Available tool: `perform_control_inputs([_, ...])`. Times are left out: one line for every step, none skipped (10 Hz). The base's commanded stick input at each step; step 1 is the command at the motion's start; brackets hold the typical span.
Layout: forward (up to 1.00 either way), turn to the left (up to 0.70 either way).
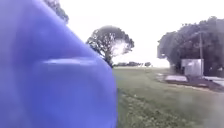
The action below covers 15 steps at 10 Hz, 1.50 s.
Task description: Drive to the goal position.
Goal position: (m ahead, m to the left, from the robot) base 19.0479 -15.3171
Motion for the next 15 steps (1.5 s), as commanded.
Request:
perform_control_inputs([1.0, 0.0])
perform_control_inputs([1.0, 0.0])
perform_control_inputs([1.0, 0.0])
perform_control_inputs([1.0, 0.0])
perform_control_inputs([1.0, 0.0])
perform_control_inputs([1.0, 0.0])
perform_control_inputs([1.0, 0.0])
perform_control_inputs([1.0, 0.0])
perform_control_inputs([1.0, 0.0])
perform_control_inputs([1.0, 0.0])
perform_control_inputs([1.0, 0.0])
perform_control_inputs([1.0, 0.0])
perform_control_inputs([1.0, 0.0])
perform_control_inputs([1.0, 0.0])
perform_control_inputs([1.0, 0.0])
